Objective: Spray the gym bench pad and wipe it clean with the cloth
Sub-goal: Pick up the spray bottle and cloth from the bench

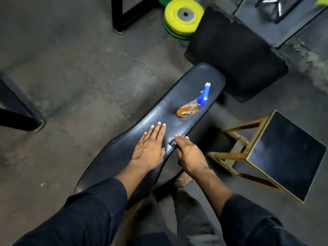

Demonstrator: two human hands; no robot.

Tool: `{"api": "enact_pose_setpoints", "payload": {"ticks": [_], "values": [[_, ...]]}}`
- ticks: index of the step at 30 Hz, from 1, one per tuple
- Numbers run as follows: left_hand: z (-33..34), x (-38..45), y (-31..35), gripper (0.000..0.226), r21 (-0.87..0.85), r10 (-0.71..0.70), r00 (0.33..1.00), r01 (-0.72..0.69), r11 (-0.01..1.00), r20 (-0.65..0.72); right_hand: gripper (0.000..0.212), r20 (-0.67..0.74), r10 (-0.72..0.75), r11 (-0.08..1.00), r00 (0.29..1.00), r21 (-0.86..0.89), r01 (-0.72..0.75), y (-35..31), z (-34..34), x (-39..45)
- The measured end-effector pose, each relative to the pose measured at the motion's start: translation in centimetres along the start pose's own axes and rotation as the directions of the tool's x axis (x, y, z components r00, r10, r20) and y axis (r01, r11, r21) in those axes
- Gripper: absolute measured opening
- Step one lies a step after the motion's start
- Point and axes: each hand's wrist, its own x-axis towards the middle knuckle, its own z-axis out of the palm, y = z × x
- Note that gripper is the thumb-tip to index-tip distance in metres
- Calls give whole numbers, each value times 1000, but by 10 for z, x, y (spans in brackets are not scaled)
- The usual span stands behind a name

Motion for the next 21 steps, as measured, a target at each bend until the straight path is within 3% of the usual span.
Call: {"api": "enact_pose_setpoints", "payload": {"ticks": [5,11,21], "values": [[-6,30,33,91,-55,-71,997,69,996,-27,60,-57,29,995,998,101,-24,30,-28,6],[-17,69,79,86,-252,-272,959,244,936,-81,58,-86,33,989,996,150,-20,76,-62,12],[-35,142,135,73,-233,-239,966,211,949,-97,60,-86,29,989,996,148,-16,128,-118,40]]}}
